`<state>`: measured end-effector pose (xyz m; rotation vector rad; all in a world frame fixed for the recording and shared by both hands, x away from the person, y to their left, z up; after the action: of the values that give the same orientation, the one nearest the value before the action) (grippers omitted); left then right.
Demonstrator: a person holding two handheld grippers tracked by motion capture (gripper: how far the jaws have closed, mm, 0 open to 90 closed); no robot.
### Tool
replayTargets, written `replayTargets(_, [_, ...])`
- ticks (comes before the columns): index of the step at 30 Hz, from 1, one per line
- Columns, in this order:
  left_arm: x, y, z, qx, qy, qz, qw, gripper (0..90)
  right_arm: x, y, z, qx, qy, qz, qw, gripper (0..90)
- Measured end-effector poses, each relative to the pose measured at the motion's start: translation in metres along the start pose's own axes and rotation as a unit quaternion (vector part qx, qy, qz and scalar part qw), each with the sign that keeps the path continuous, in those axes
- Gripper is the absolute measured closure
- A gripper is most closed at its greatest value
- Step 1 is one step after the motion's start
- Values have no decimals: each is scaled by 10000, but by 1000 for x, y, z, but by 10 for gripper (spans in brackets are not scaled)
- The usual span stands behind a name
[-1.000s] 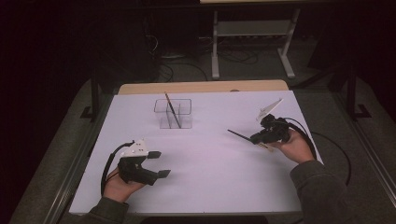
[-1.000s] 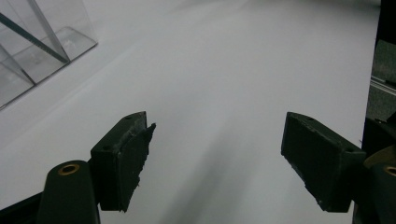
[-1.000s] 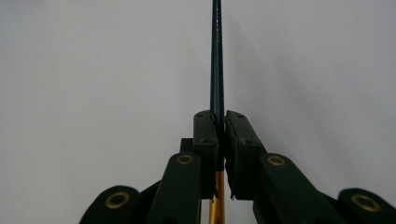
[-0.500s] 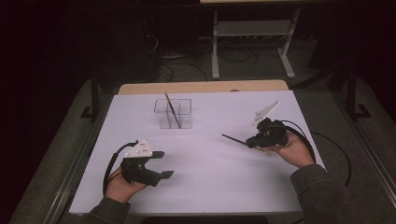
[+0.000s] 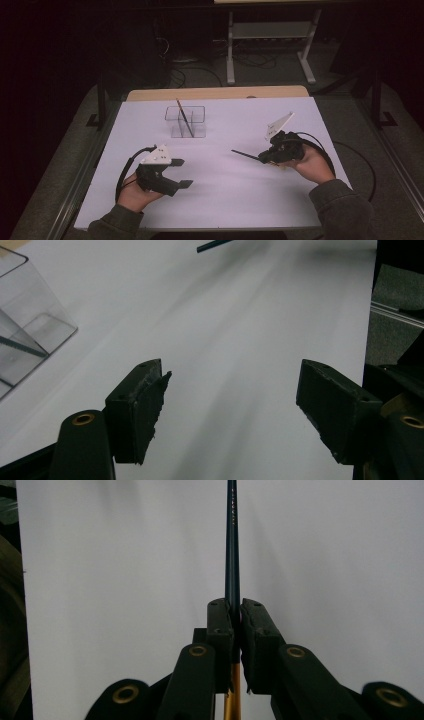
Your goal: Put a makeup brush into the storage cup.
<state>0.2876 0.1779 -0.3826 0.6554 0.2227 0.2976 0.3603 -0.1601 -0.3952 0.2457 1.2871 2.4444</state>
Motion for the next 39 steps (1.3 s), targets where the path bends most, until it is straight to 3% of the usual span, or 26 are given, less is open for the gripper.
replayTargets(6, [-1, -2, 8, 46, -12, -76, 10000, 264, 8, -1, 9, -32, 166, 155, 9997, 826])
replayTargets(9, [-1, -1, 13, 82, -135, -69, 9999, 265, 14, -1, 14, -49, 267, 184, 9995, 826])
replayTargets(19, [0, 0, 21, 151, -191, -161, 9996, 277, 36, -4, 37, -54, 691, 403, 9968, 826])
replayTargets(39, [-6, -13, 33, 340, -419, -324, 9980, 331, 56, -10, 57, -95, 1060, 721, 9917, 826])
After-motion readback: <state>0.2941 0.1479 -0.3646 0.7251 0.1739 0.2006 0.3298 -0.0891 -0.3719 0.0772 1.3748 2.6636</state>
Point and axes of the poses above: each handheld gripper's, and its own axes: y roughly backward along the jaws, z roughly out of its top, x roughly to its left, the point moved 3 cm from there along -y, roughly forward along the jaws, and after that the axes turned 6 degrees about -z, right-handed, at the moved point
